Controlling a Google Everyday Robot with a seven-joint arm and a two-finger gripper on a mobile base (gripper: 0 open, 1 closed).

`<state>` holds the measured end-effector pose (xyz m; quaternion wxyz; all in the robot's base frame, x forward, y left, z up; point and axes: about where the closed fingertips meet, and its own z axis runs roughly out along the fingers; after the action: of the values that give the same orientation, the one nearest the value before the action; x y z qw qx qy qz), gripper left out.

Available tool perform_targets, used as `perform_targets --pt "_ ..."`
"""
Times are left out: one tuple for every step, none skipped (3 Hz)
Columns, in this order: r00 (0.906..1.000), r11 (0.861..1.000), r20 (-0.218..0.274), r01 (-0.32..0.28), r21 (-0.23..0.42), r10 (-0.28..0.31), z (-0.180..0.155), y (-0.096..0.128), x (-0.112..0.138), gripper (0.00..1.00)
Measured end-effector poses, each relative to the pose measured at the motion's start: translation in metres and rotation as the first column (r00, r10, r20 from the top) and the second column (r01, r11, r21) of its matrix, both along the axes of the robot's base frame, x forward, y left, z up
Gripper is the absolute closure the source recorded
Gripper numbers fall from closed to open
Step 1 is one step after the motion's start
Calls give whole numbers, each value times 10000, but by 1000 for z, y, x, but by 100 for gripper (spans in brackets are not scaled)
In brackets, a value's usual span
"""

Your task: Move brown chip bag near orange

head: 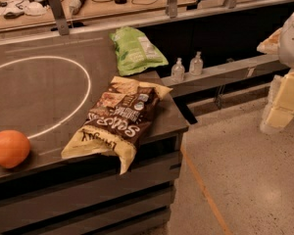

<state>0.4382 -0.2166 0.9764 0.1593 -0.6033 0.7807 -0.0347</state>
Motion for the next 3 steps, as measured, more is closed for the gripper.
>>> perform_targets --pt "10000 10000 2 0 0 0 0 0 0 0" --pt "9928 9931 431 -1130 304 1117 4 30 10 0" --pt "9462 9473 942 -3156 556 3097 5 90 27 0"
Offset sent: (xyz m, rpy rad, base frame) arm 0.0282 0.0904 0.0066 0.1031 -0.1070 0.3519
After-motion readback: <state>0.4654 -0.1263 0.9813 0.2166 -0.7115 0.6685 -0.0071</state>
